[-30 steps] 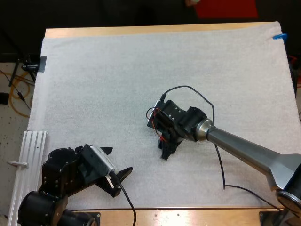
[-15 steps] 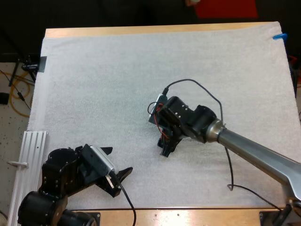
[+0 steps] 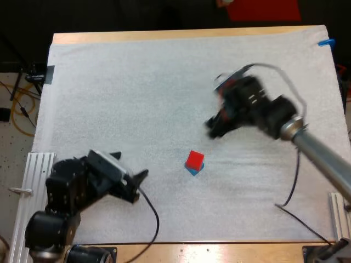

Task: Stack red cube on blue cube

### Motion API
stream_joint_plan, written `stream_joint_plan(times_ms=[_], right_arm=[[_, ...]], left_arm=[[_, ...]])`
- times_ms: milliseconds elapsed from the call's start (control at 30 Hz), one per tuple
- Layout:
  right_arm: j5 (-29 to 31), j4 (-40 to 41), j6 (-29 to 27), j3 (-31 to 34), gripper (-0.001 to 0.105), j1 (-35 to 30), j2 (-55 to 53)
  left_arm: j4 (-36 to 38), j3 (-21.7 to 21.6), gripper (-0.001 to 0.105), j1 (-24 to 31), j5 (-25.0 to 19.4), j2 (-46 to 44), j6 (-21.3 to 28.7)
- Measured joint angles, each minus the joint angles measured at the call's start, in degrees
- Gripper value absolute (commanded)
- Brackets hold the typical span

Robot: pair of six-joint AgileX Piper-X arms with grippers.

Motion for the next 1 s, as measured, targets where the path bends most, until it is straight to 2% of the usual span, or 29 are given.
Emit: stream_joint_plan(times_ms=[133,200,400,600,700,833,1000], right_arm=[[0.0,-1.79,2.0,0.0,0.07,-7.62,-1.46],[0.0,-2.09,2.6,0.0,0.07,-12.84,-3.13],[0.0,-2.37,2.6,0.53,0.07,-24.52,-9.61],[0.0,-2.66,1.38,5.8,0.07,-35.53,-20.13],[0.0,-2.66,-0.37,9.42,0.07,-38.86,-27.04],[0.0,-2.66,-0.75,13.6,0.07,-39.6,-35.37],[-0.41,-2.01,-0.79,18.79,0.07,-39.49,-46.84]], left_arm=[[-2.49,-1.69,0.076,6.09,0.0,3.34,-0.11],[-3.4,-4.06,0.076,9.28,-0.16,5.32,0.05],[-4.43,-10.19,0.076,10.3,-0.16,7.15,0.66],[-4.45,-11.8,0.076,10.3,-0.16,7.15,0.65],[-4.17,-11.8,0.076,10.3,-0.16,6.97,0.65],[-4.07,-11.8,0.076,10.3,-0.16,4.59,0.65],[-3.7,-10.83,0.076,10.3,-2.22,-4.46,0.65]])
